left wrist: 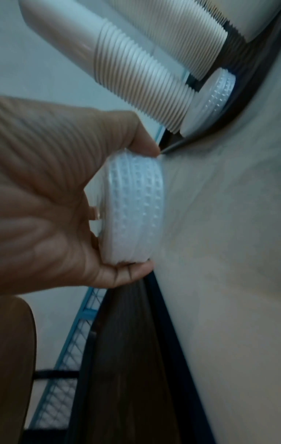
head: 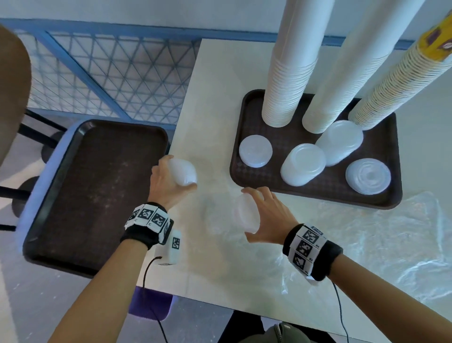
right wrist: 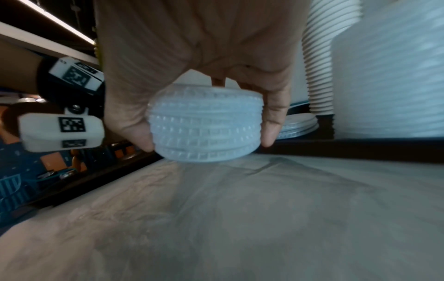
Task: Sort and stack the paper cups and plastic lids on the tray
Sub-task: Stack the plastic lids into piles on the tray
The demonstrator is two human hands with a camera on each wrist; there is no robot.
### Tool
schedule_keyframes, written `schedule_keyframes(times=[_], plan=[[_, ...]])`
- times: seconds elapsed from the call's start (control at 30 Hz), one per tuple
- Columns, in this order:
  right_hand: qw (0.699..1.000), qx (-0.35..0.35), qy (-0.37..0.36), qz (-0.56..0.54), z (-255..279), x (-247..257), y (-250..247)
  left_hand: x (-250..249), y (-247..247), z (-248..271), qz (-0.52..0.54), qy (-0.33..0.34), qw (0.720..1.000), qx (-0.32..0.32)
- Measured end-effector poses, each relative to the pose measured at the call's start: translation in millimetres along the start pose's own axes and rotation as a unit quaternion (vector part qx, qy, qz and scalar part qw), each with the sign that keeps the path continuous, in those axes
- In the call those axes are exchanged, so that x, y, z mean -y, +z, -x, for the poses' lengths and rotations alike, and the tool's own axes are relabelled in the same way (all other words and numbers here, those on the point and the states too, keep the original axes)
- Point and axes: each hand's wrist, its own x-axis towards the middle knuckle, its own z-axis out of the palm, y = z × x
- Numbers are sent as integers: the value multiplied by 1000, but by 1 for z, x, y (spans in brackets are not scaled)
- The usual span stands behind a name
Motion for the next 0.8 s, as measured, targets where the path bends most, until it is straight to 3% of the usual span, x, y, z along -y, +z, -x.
schedule_keyframes(times=[0.1, 0.37, 0.57, 0.8], plan=[[999, -8, 27, -23, 20, -18, -5, -30, 4, -9, -50, 54, 997, -17], [985, -87, 132, -68, 69, -84, -26, -110, 58, -26, -146, 167, 970, 99], [962, -156, 209, -87, 89, -122, -50, -140, 95, -39, -208, 178, 954, 121], [944, -203, 248, -82, 92, -156, -75, -149, 117, -47, -246, 176, 945, 125]])
